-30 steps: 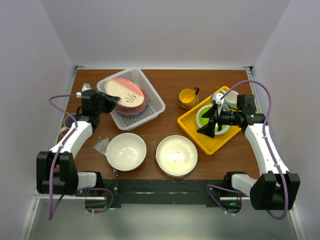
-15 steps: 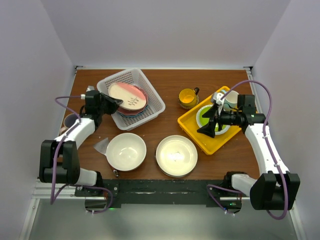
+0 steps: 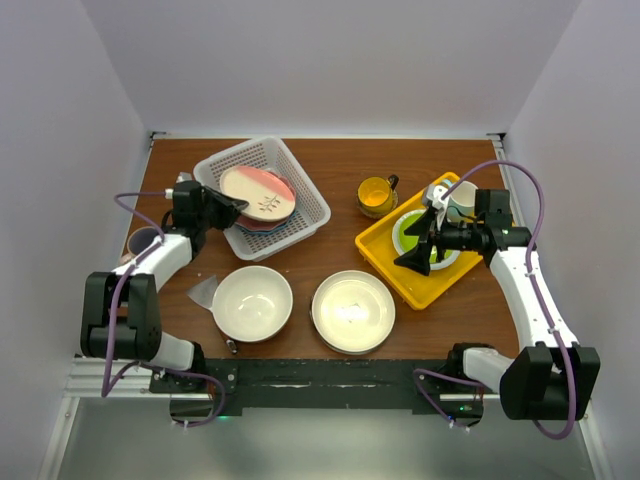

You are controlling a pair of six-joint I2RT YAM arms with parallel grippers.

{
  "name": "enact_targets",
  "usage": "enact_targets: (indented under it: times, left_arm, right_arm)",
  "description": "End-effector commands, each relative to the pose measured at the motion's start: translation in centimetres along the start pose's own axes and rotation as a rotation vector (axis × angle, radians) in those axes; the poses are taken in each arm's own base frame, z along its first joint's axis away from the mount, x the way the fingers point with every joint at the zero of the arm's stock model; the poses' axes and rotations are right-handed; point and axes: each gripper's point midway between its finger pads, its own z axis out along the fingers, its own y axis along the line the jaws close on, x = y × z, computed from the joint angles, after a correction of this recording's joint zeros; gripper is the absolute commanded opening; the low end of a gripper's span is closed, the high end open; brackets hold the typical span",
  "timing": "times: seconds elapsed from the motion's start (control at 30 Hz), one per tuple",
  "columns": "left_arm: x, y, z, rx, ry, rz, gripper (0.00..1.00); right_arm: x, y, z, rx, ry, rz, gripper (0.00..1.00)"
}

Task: Place the mixed dishes into the plastic bin
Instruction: Place the plate in the plastic bin.

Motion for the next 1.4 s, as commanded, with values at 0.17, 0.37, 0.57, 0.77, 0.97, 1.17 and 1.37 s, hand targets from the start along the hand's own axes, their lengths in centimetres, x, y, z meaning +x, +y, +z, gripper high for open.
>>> enact_targets:
  times: [0.17,0.37,0.57,0.77,0.97,1.17,1.37]
  left_arm:
    - [-0.6,-1.8,0.0,0.015,0.019,0.021,0.44]
    - [-0.4,-0.1,0.0,-0.08,0.033,0.023,0.61]
    - [-0.1,0.5,0.3,-0.136,0.047,0.04,0.73]
    - [0.3,1.4,1.0,-0.233,0.073,0.05,0.79]
    - [1.3,3.1,1.9,-0.373,0.152,0.073,0.84]
    - [1.6,3.9,2.3,-0.445,0.161,0.097,0.87]
    - [1.4,4.1,2.3,-0.508,0.162,0.136,0.9]
  right_arm:
    - [-1.6,0.0,-0.5,0.003,-0.04,-0.045,0.96]
    - [-1.7,0.0,-0.5,0.004,-0.04,-0.046,0.96]
    - [-1.7,0.0,-0.6,0.006,-0.04,-0.049,0.96]
    - [-1.8,0.1,-0.6,0.006,-0.041,-0.051,0.96]
    - [-1.8,0.1,-0.7,0.009,-0.043,-0.055,0.96]
    - [-1.8,0.1,-0.8,0.01,-0.043,-0.057,0.96]
    - [-1.8,0.0,-0.8,0.01,-0.043,-0.059,0.96]
